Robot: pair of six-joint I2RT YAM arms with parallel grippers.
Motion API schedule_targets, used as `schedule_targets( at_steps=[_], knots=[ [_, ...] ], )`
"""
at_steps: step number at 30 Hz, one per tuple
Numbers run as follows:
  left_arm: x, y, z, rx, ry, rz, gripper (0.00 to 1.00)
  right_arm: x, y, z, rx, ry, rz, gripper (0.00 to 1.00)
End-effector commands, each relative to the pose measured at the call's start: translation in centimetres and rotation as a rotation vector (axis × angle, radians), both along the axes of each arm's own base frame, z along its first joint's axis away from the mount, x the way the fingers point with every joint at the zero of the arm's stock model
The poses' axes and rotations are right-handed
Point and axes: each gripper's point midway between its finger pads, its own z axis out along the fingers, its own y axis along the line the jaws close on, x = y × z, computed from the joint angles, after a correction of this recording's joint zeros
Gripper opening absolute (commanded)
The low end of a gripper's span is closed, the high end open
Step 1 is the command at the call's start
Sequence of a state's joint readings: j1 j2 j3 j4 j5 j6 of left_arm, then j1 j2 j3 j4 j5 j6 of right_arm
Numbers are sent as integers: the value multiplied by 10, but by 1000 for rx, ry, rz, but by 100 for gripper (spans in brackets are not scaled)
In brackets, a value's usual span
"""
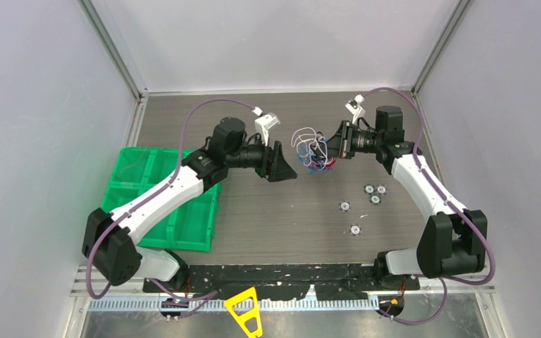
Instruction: Untangle the cables
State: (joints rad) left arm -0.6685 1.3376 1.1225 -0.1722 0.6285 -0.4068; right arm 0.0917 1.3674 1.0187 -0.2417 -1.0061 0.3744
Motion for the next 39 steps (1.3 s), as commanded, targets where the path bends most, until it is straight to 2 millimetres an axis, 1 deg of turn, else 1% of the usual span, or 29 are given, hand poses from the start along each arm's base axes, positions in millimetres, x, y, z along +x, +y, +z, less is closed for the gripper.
schedule_targets(
  at_steps=[1,5,9,12,15,16,17,21,22,23,25,26,27,28,29,30,31,32,33,34,38,39],
  knots=[
    [22,-12,12,-52,-6,59,56,-14,18,41,77,-120,51,6],
    [31,-14,11,-39,-16,80,49,-26,26,37,59,-131,81,5],
    [36,-13,7,-22,-25,99,47,-36,35,38,58,-133,120,5],
    [36,-13,6,-26,-26,101,47,-40,36,37,45,-146,127,5],
    [37,-11,6,-20,-30,117,42,-42,36,34,29,-150,130,5],
    [38,-11,5,-17,-31,120,39,-43,36,33,25,-148,131,5],
    [37,-10,4,-12,-30,120,33,-43,36,32,24,-146,132,5],
    [36,-6,1,9,-30,122,3,-44,35,32,17,-148,128,5],
    [36,-2,2,12,-35,127,0,-44,33,29,2,-147,128,5],
    [35,1,3,11,-41,130,0,-41,31,28,-13,-150,117,5],
    [33,11,6,14,-50,136,0,-33,22,19,-63,-153,87,5],
    [32,17,8,14,-58,139,0,-28,12,10,-94,-147,67,5],
    [32,24,8,19,-59,146,0,-20,4,7,-129,-170,45,5],
    [32,32,9,21,-64,154,0,-13,-10,-3,-155,-133,10,6],
    [33,43,12,21,-72,171,0,-6,-20,-11,-196,-126,-10,6],
    [33,53,11,28,-74,186,0,5,-38,-15,-228,-118,-67,6],
    [34,63,11,38,-77,203,0,13,-50,-20,-254,-122,-88,6],
    [35,74,8,52,-77,221,0,20,-69,-24,-277,-102,-143,6],
    [36,85,8,59,-82,243,0,26,-78,-28,-296,-97,-161,6],
    [38,96,8,65,-86,269,0,33,-94,-31,-309,-86,-208,6],
    [46,137,12,83,-102,367,0,50,-134,-41,-370,-74,-295,5],
    [49,148,13,91,-108,398,0,54,-139,-43,-383,-76,-301,5]
  ],
)
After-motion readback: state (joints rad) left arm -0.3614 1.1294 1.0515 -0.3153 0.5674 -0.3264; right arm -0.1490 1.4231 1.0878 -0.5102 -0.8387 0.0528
